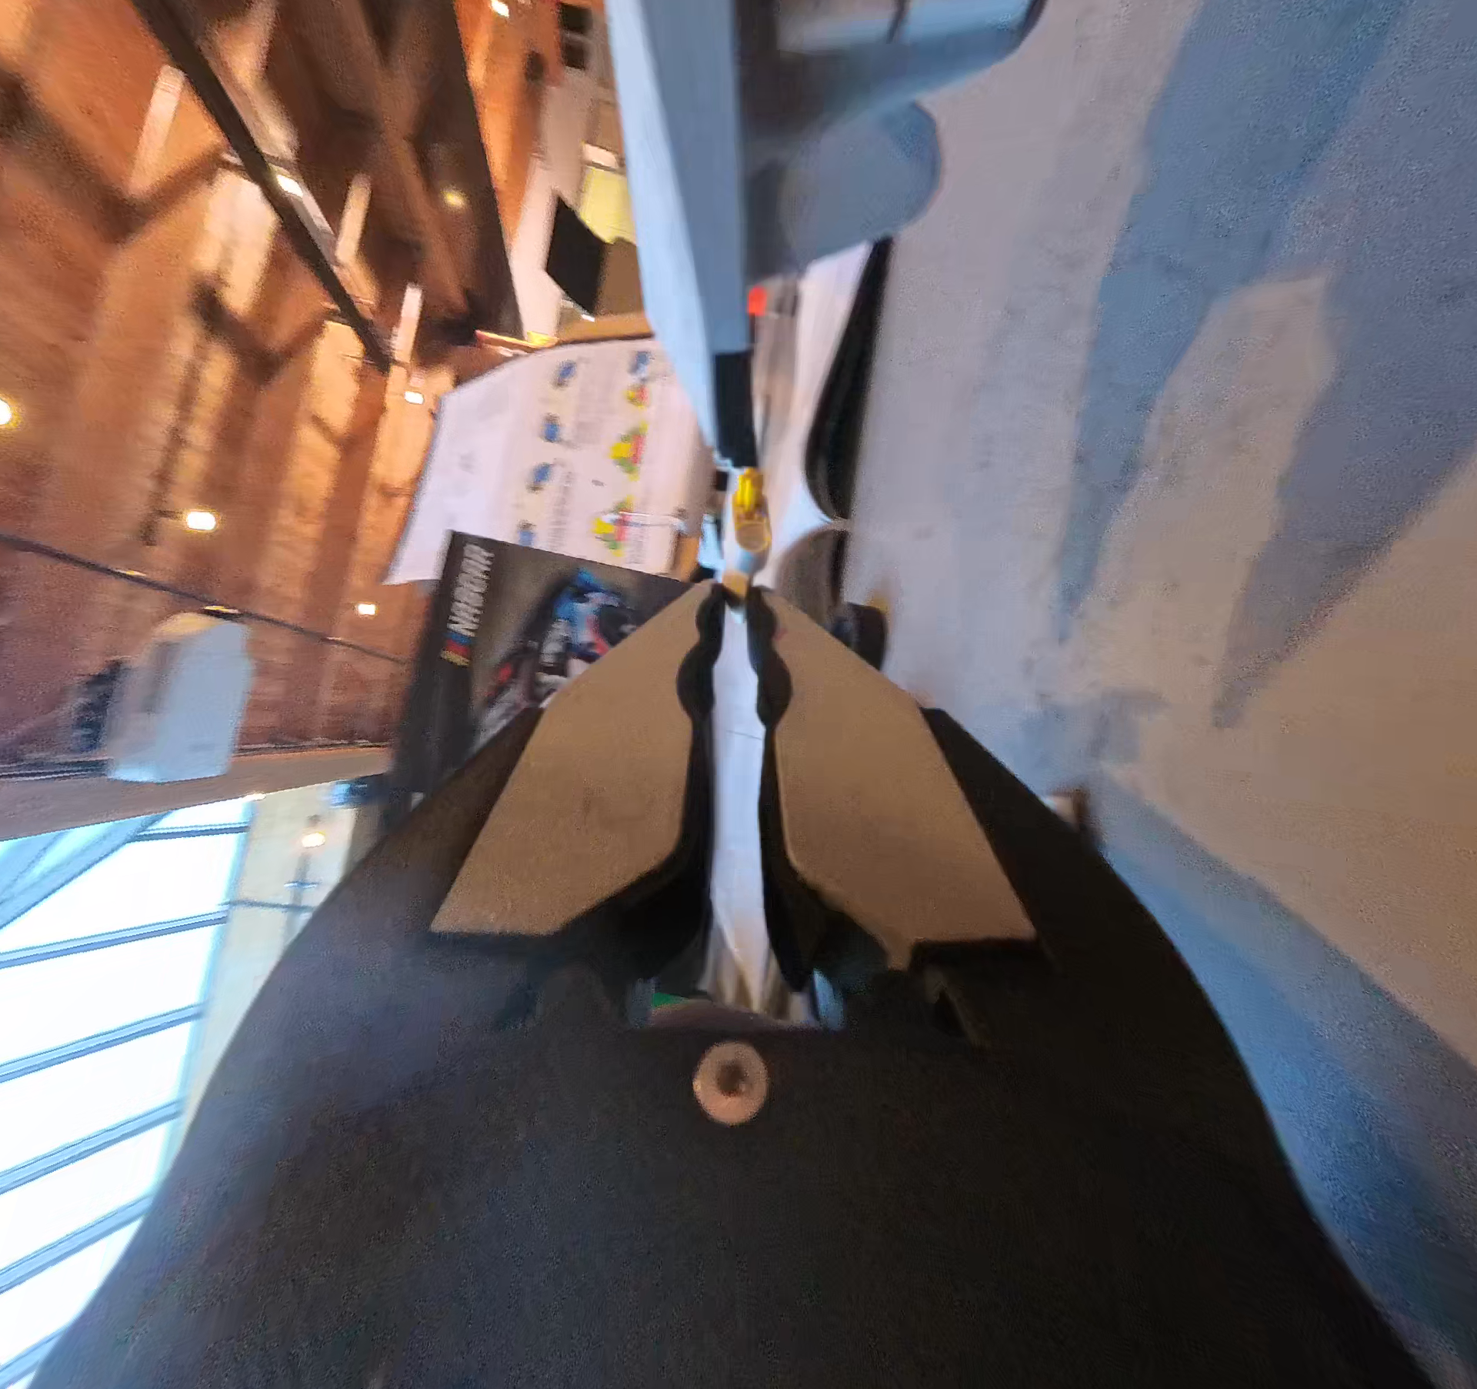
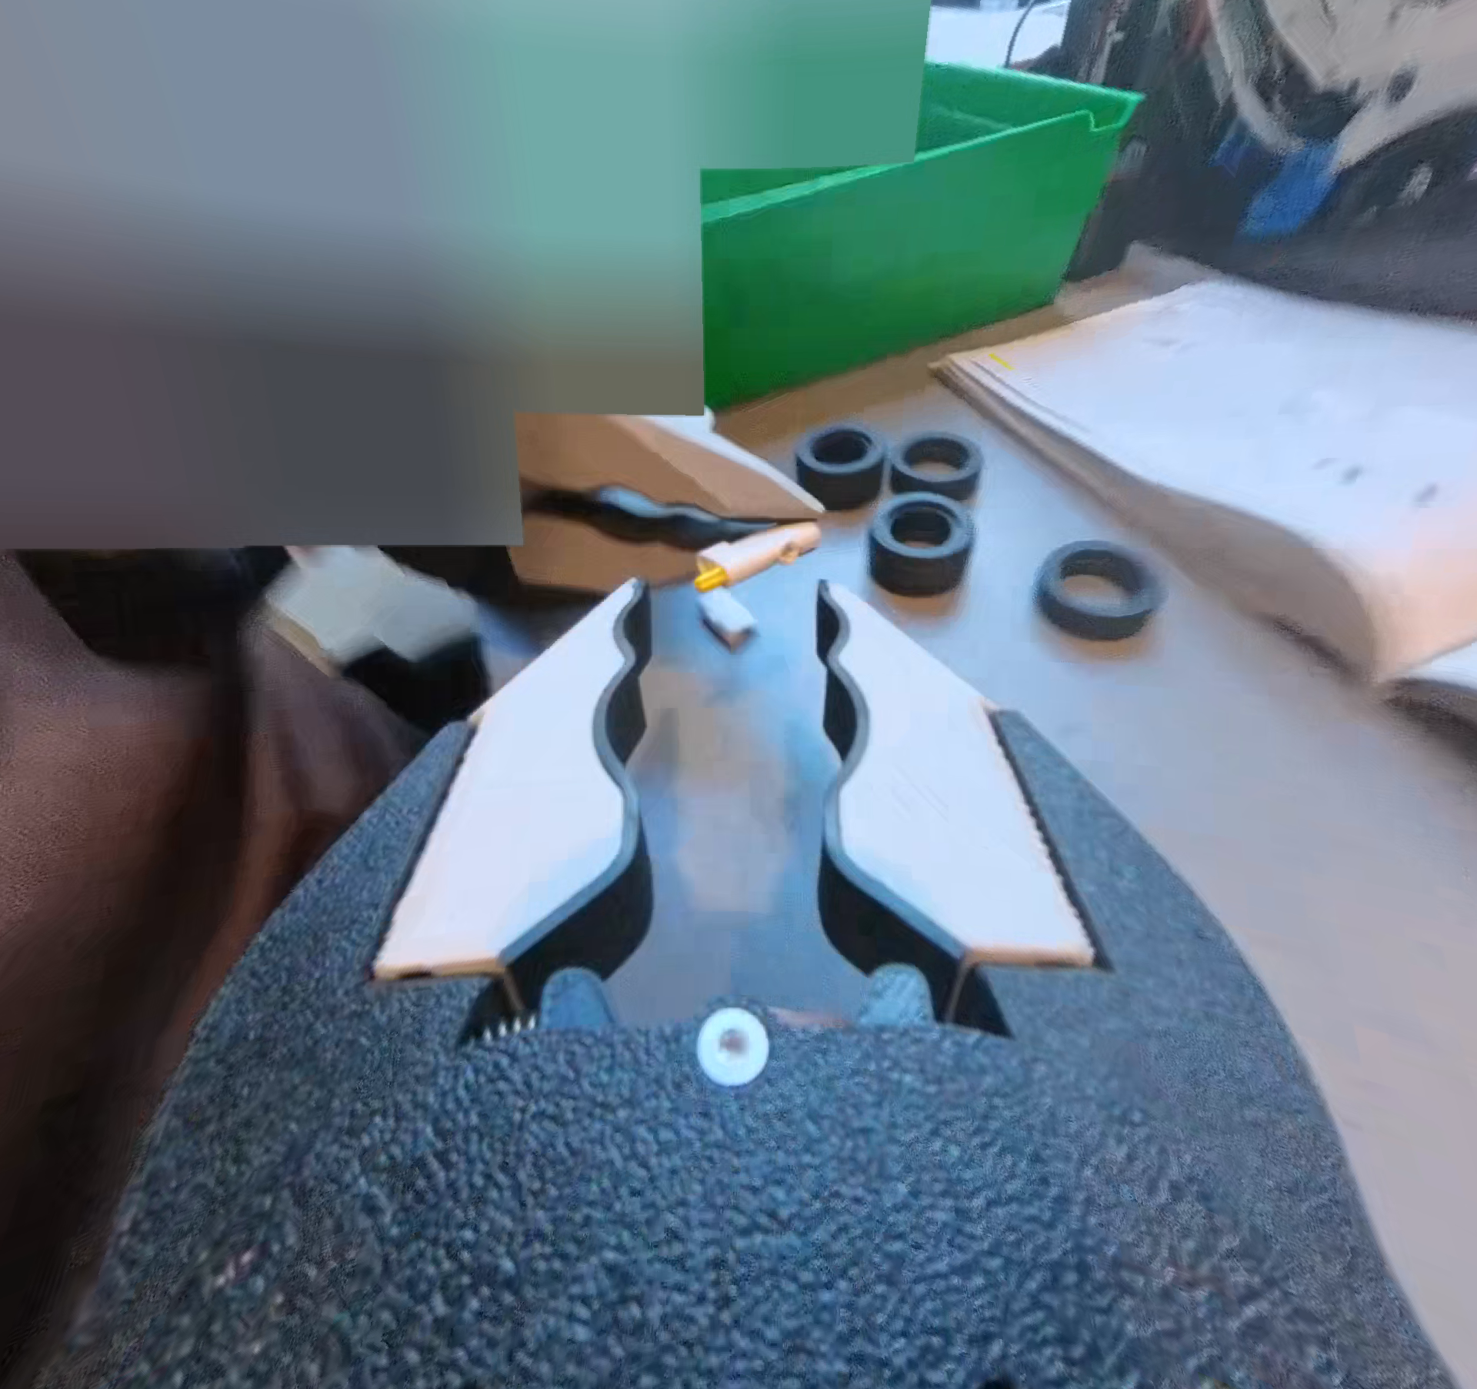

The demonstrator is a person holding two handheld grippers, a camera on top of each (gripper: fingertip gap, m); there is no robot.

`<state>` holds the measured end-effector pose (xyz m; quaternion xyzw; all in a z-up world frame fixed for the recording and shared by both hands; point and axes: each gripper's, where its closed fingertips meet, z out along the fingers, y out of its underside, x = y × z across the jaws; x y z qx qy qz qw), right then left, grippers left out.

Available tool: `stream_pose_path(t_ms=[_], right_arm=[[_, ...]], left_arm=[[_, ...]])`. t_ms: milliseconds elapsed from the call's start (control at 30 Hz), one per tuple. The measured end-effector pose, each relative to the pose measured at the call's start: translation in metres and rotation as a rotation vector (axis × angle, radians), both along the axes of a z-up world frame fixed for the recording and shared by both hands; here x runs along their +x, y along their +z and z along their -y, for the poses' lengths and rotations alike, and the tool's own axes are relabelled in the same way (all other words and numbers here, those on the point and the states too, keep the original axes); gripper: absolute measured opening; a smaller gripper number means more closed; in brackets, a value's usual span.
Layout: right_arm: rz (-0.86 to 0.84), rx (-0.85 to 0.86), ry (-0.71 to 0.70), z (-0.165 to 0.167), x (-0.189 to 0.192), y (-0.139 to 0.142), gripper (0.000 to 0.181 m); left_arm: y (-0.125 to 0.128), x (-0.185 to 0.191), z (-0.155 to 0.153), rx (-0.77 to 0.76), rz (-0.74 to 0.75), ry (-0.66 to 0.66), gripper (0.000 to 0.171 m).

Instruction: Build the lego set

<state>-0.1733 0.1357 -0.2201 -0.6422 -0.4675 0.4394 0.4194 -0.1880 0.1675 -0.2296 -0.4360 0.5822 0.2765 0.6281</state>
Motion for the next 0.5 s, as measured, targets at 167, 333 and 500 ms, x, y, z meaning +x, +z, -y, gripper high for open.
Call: stream_pose_path(t_ms=[167, 333, 500], right_arm=[[-0.155, -0.281, 0.009, 0.006, -0.006, 0.01, 0.028], [-0.179, -0.393, 0.024, 0.012, -0.018, 0.014, 0.016], [-0.244, -0.507, 0.007, 0.001, -0.021, 0.017, 0.017]], left_arm=[[0.019, -0.004, 0.002, 0.133, 0.018, 0.036, 0.003], [0.024, -0.007, 0.0, 0.185, 0.011, 0.07, 0.002], [0.024, -0.008, -0.001, 0.192, 0.005, 0.078, 0.002]])
